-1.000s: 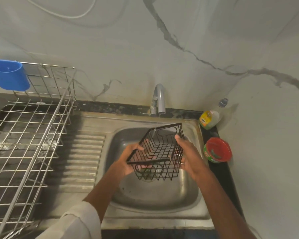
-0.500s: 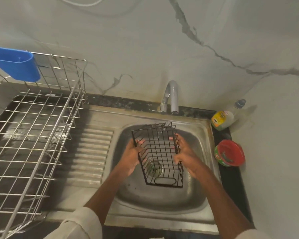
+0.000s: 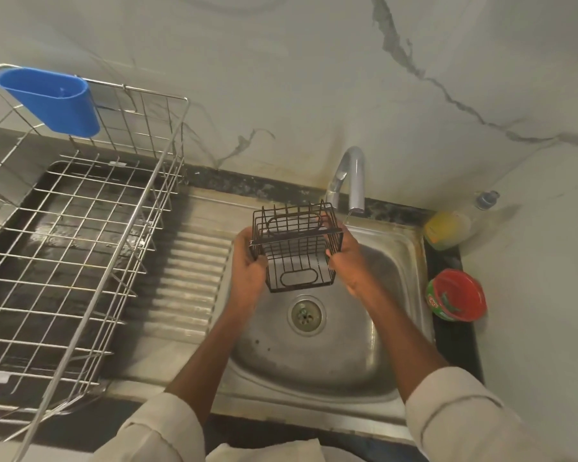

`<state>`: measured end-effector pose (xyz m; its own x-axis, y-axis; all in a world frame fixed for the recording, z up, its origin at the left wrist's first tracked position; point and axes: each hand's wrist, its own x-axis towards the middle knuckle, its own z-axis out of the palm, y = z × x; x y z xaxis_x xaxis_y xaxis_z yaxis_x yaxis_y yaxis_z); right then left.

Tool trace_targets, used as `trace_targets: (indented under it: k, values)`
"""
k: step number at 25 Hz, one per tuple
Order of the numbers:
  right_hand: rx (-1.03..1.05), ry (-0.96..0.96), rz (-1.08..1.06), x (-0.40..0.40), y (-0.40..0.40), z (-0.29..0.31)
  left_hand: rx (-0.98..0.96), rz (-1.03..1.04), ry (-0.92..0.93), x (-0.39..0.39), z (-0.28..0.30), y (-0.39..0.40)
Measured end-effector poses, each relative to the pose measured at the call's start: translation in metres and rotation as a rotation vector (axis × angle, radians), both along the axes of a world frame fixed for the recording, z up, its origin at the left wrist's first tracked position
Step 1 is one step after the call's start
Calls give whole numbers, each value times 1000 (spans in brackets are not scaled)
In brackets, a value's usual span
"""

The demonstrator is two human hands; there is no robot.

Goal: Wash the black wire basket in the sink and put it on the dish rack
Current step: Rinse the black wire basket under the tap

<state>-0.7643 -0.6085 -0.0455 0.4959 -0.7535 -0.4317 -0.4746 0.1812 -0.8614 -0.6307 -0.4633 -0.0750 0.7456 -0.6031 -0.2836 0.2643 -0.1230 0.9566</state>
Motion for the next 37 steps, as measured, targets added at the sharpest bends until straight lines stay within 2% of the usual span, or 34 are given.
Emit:
trace_targets:
  k: [5, 11, 16, 20, 26, 30, 33, 37]
  values:
    - [-23, -52, -102, -40, 2, 8, 47, -186, 23, 0, 1, -35]
    - [-92, -132, -235, -108, 6, -13, 69, -481, 24, -23, 5, -83]
    - [-224, 12, -319, -134, 15, -8, 39, -649, 80, -39, -3, -101]
    - [-282, 127, -330, -128, 18, 12, 107, -639, 197, -39, -14, -99]
    - [-90, 87, -365, -92, 24, 22, 110, -637, 153, -18, -3, -59]
    - [270, 11, -395, -77, 33, 9, 141, -590, 384, -5, 11, -21]
    - [454, -37, -340, -64, 37, 10, 225, -565, 385, 4, 23, -3]
    - [453, 24, -246, -50, 39, 18, 249, -491, 318, 17, 25, 13]
